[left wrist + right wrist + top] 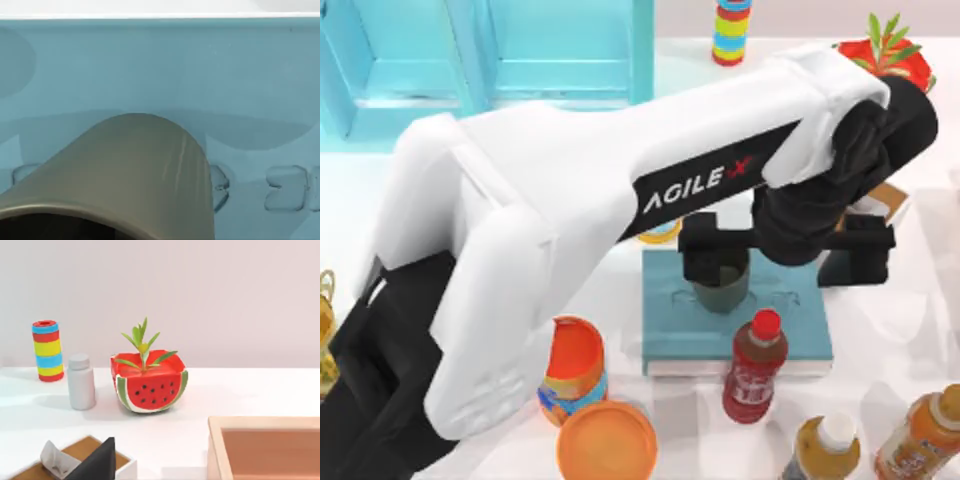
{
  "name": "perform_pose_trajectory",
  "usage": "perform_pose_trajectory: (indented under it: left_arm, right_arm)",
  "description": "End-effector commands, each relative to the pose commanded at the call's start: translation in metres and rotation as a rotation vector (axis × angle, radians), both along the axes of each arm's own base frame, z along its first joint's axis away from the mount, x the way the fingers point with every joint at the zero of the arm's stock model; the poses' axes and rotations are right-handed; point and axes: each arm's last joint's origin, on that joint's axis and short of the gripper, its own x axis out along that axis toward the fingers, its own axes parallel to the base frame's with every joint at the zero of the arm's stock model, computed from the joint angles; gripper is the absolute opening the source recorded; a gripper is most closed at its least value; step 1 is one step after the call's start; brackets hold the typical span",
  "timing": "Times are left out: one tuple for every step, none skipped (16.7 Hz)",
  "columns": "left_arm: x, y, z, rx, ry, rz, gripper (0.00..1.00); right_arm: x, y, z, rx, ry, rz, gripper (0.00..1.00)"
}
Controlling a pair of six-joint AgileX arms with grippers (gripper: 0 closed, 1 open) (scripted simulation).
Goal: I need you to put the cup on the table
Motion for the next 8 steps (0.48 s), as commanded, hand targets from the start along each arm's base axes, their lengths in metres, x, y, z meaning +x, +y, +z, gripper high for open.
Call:
perform_pose_trajectory:
  left_arm:
    - [0.0,0.0,0.0,0.0,0.0,0.0,1.0]
    - [0.0,0.0,0.0,0.0,0.0,0.0,1.0]
    - [0.0,0.0,0.0,0.0,0.0,0.0,1.0]
    - [0.0,0.0,0.0,0.0,0.0,0.0,0.92]
    - [0.0,0.0,0.0,0.0,0.0,0.0,0.85]
    - [0.0,0.0,0.0,0.0,0.0,0.0,0.77]
    - [0.0,0.0,0.0,0.0,0.0,0.0,0.7]
    - [0.0,0.0,0.0,0.0,0.0,0.0,0.62]
  right_arm:
    - [0.0,0.0,0.0,0.0,0.0,0.0,1.0]
    - [0.0,0.0,0.0,0.0,0.0,0.0,1.0]
    - [0.0,0.0,0.0,0.0,0.0,0.0,1.0]
    - [0.0,0.0,0.0,0.0,0.0,0.0,1.0]
    - [0.0,0.0,0.0,0.0,0.0,0.0,1.0]
    - [0.0,0.0,0.0,0.0,0.0,0.0,1.0]
    - [0.0,0.0,0.0,0.0,0.0,0.0,1.0]
    - [0.0,0.0,0.0,0.0,0.0,0.0,1.0]
